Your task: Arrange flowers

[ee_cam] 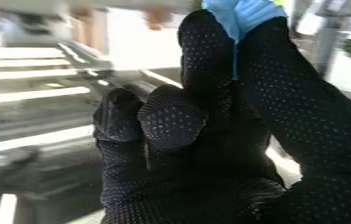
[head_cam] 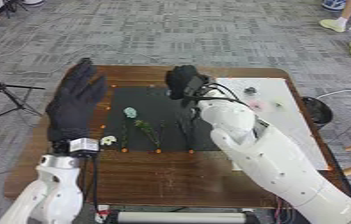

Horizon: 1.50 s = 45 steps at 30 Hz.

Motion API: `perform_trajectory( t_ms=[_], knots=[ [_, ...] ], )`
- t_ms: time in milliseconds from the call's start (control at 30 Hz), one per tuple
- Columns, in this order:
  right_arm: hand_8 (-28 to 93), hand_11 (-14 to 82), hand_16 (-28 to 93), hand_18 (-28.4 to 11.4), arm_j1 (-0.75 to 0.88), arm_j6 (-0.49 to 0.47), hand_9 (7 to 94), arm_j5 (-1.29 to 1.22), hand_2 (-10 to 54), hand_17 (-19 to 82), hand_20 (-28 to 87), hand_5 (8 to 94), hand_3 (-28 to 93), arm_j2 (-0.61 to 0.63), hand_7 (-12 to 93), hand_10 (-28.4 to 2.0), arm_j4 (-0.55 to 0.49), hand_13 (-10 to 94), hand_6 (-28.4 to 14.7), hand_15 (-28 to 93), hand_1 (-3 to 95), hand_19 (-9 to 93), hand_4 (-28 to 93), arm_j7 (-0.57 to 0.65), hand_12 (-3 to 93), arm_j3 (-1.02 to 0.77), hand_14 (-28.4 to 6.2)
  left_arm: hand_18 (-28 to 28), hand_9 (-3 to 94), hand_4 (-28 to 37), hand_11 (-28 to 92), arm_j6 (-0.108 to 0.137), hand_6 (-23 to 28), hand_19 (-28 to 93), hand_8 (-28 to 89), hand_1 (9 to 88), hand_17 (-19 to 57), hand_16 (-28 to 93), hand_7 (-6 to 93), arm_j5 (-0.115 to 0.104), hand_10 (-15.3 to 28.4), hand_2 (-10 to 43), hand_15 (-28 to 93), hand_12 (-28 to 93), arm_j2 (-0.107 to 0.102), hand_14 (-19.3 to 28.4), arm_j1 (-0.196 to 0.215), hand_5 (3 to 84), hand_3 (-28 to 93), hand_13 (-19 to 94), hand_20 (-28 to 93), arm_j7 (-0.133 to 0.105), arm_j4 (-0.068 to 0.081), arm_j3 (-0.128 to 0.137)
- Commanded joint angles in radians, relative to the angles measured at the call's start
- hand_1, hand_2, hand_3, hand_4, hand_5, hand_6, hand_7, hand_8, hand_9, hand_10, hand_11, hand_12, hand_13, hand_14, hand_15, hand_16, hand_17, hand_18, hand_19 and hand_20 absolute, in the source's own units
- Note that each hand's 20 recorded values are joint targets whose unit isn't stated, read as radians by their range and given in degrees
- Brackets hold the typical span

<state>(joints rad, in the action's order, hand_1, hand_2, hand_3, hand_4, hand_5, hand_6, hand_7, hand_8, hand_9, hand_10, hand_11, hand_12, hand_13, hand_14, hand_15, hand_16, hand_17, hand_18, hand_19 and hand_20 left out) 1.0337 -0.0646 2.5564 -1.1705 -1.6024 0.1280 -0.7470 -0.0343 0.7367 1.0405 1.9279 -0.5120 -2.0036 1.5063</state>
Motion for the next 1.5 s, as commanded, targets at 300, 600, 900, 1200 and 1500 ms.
perform_trajectory(
  t_ms=[300, 600, 900, 1200, 1500],
  knots=[
    [-4, 20.3, 30, -18.7, 0.008, -0.021, 85.6, 0.151, -9.5, 41, 54, 76.3, 80, -0.225, 41, -4.9, 0.142, 72, 0.7, 80, 50.9, 93, -28, -0.069, 46.4, 0.100, -5.3, 21.1, 22.7, -28.3, 17, -0.036, 2.5, 40, -13, 23.0, -13.3, 5, 23.9, 0.013, 11.0, -6.3, 15, 15, -0.030, 15.3, -0.176, 26.6, 69, 20, 7, 0.005, 0.018, -0.056],
    [-3, 18.0, 31, -18.8, 0.029, -0.099, 85.3, 0.211, -9.5, 41, 54, 75.6, 80, -0.205, 41, -4.6, 0.155, 71, 1.5, 80, 50.4, 93, -28, -0.006, 46.2, 0.084, -5.5, 21.0, 22.8, -28.3, 16, -0.036, 2.4, 40, -12, 23.0, -13.3, 5, 23.5, 0.012, 10.9, -6.2, 15, 15, -0.020, 15.4, -0.151, 26.6, 69, 20, 7, 0.017, 0.015, -0.045],
    [-3, 19.8, 30, -18.7, 0.048, -0.153, 75.8, 0.210, -9.5, 37, 52, 65.9, 76, -0.192, 39, -6.0, 0.160, 67, 1.0, 81, 44.1, 93, -28, -0.010, 39.7, 0.050, -6.1, 21.0, 22.9, -28.3, 16, -0.041, 2.4, 40, -12, 23.0, -13.3, 5, 23.4, 0.010, 11.0, -6.2, 14, 16, -0.013, 15.3, -0.151, 26.7, 69, 20, 7, 0.026, 0.020, -0.046],
    [-13, 33.1, 30, -18.8, 0.038, -0.119, 67.2, 0.188, -9.5, 36, 52, 62.2, 82, -0.193, 29, -9.3, 0.148, 66, 1.4, 81, 34.4, 93, -28, 0.001, 24.1, 0.052, -6.6, 21.0, 23.0, -28.3, 16, -0.039, 2.4, 40, -12, 23.0, -13.3, 5, 23.3, 0.011, 11.0, -6.2, 14, 16, -0.008, 15.3, -0.152, 26.8, 69, 20, 7, 0.030, 0.022, -0.045],
    [-13, 27.6, 29, -19.6, 0.032, -0.084, 58.8, 0.137, -9.5, 36, 52, 52.4, 81, -0.189, 22, -11.7, 0.110, 65, -1.9, 81, 28.9, 93, -28, 0.025, 21.7, 0.021, -7.6, 21.0, 22.9, -28.3, 16, -0.037, 2.5, 40, -12, 23.0, -13.3, 5, 23.1, 0.010, 11.0, -6.2, 15, 16, 0.004, 15.4, -0.147, 26.8, 69, 20, 7, 0.036, 0.023, -0.046]
  ],
)
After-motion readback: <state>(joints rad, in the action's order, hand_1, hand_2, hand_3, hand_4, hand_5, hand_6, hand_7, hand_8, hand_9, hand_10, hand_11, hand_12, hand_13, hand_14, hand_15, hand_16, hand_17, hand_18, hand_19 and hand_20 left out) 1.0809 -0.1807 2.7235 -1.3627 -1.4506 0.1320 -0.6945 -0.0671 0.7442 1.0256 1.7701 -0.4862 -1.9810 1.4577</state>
